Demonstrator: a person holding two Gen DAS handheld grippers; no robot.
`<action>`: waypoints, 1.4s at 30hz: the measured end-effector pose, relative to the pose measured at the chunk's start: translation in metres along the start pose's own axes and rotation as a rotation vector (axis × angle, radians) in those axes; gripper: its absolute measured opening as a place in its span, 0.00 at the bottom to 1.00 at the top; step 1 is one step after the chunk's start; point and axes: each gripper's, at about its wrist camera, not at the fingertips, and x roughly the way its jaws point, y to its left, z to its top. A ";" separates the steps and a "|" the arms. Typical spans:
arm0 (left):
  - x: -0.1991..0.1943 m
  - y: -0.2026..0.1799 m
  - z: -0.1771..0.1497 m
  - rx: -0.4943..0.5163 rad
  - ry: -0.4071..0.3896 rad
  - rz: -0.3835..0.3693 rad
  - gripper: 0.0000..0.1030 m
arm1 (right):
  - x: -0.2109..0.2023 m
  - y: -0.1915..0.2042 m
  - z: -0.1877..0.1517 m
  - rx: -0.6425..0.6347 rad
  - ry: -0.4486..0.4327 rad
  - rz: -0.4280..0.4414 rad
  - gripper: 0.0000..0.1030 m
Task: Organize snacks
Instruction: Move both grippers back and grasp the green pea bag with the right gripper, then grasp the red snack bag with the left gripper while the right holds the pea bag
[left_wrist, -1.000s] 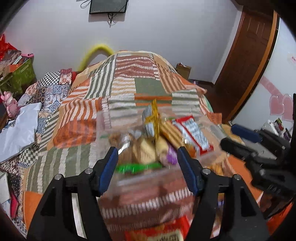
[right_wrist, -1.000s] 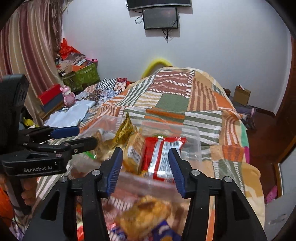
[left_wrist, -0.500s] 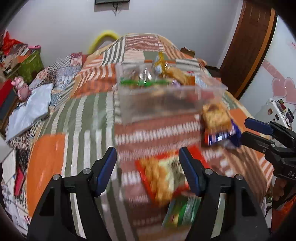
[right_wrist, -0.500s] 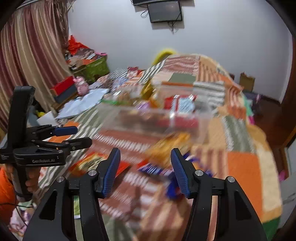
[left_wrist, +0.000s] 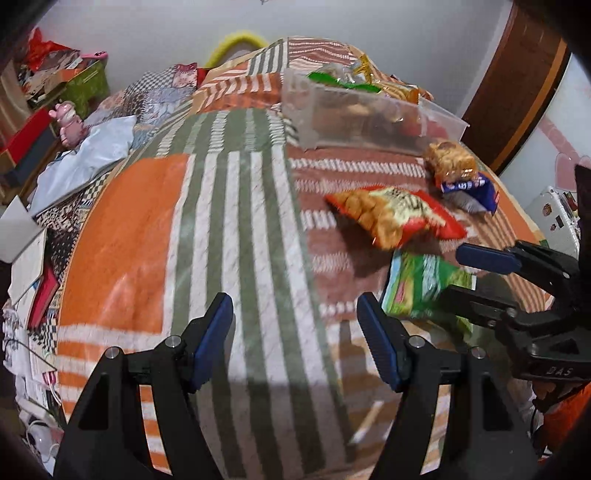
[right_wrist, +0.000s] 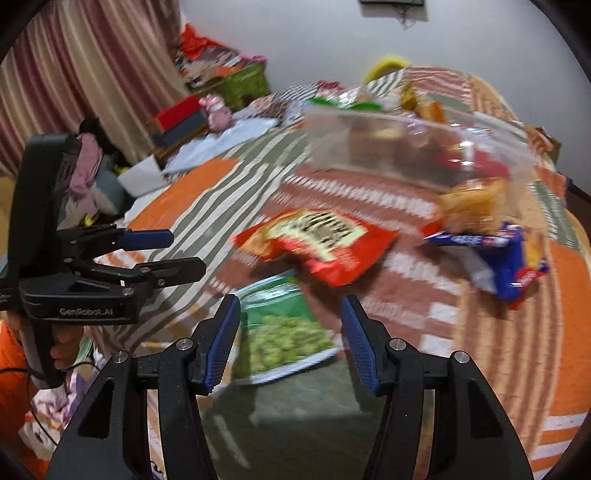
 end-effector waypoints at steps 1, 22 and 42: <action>-0.001 0.001 -0.002 0.002 0.000 0.003 0.67 | 0.004 0.003 0.001 -0.011 0.010 0.001 0.52; -0.022 -0.030 0.011 0.058 -0.061 -0.036 0.78 | -0.028 0.005 -0.007 -0.045 -0.099 -0.026 0.36; 0.064 -0.087 0.072 0.266 0.003 0.027 0.91 | -0.084 -0.078 -0.016 0.174 -0.229 -0.093 0.37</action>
